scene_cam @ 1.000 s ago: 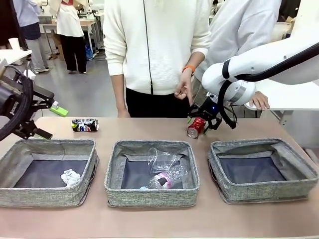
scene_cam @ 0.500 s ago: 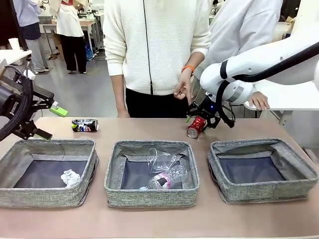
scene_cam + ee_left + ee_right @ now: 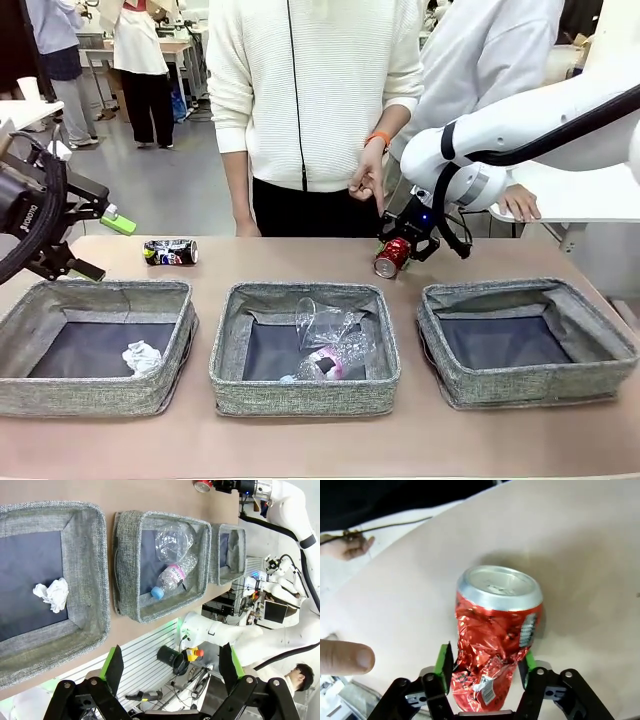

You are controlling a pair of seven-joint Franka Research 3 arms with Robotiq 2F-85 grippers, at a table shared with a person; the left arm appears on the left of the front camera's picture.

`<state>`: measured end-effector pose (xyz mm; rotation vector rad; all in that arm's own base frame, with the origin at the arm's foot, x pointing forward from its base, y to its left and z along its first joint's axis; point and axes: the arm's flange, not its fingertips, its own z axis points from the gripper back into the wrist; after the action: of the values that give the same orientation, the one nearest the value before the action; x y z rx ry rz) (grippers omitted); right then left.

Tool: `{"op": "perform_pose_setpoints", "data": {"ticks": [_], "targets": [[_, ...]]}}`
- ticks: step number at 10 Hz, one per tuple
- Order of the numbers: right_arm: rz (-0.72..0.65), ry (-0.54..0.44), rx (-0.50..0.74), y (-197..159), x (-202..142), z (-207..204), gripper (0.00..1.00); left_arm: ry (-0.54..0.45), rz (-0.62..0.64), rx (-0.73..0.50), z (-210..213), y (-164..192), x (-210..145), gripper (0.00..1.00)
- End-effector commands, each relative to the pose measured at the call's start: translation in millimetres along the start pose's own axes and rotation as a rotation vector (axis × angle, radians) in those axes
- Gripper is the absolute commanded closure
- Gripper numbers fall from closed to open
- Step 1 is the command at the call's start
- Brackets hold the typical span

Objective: Sort the waste into the appropriate baskets.
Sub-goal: Pick up the waste item pointed out by the person.

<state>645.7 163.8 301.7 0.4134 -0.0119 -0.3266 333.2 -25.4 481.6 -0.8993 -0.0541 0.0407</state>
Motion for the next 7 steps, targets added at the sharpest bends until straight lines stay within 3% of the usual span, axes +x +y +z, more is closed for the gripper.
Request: {"op": "perform_pose_setpoints", "data": {"ticks": [1,2,4,7], "targets": [[-0.022,-0.006,-0.061,0.0,-4.5,8.6,1.0,0.01,-0.023,0.004,3.0,1.8,-1.0,0.0],[-0.027,-0.003,-0.061,-1.8,-4.7,8.9,0.82,0.01,-0.023,0.004,3.0,1.8,-1.0,0.0],[-0.031,0.007,-0.068,-4.3,-5.5,9.6,1.0,0.01,-0.023,0.004,3.0,1.8,-1.0,0.0],[-0.033,0.021,-0.073,-6.3,-4.9,9.1,1.0,0.01,-0.023,0.004,3.0,1.8,-1.0,0.0]]}}
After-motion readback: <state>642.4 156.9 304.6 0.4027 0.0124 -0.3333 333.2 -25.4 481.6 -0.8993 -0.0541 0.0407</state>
